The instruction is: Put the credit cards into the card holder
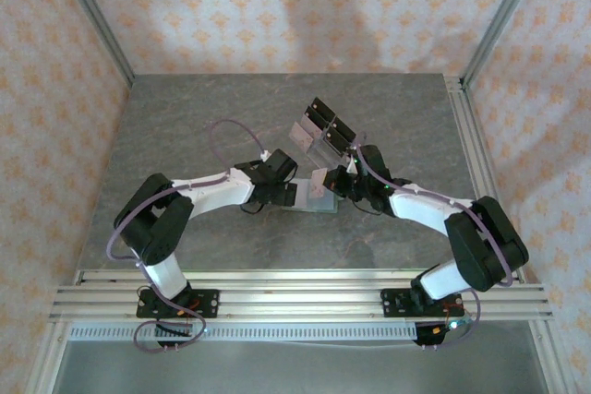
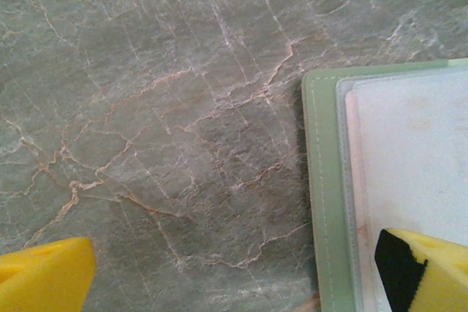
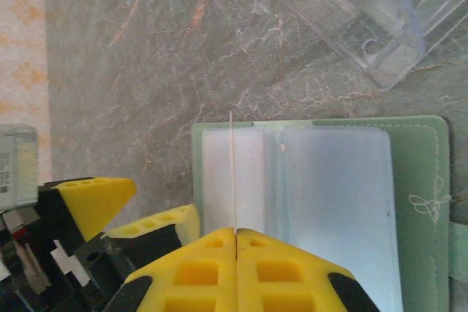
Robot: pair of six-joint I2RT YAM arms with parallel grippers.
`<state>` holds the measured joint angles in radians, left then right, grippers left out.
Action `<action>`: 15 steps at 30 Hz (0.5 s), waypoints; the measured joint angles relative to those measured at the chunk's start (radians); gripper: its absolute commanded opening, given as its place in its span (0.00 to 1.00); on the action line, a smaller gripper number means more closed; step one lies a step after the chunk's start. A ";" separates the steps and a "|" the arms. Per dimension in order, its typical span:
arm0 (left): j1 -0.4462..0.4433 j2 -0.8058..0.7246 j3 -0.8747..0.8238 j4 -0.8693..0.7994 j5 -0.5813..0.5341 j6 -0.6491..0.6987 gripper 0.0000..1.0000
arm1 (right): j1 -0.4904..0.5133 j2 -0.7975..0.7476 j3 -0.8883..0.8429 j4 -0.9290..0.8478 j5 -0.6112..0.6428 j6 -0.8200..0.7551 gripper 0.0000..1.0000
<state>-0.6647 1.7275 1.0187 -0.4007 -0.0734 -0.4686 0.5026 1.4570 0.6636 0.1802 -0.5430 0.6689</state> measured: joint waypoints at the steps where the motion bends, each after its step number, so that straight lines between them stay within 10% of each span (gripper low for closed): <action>1: 0.000 0.003 0.000 0.000 0.000 0.000 0.99 | 0.001 0.000 -0.013 0.025 -0.001 0.005 0.00; 15: 0.000 0.016 -0.012 -0.008 -0.013 -0.002 0.98 | 0.001 0.019 -0.096 0.200 -0.007 0.020 0.00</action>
<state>-0.6647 1.7432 1.0069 -0.4088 -0.0868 -0.4702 0.5034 1.4761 0.5678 0.3801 -0.5503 0.6888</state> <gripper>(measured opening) 0.985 0.040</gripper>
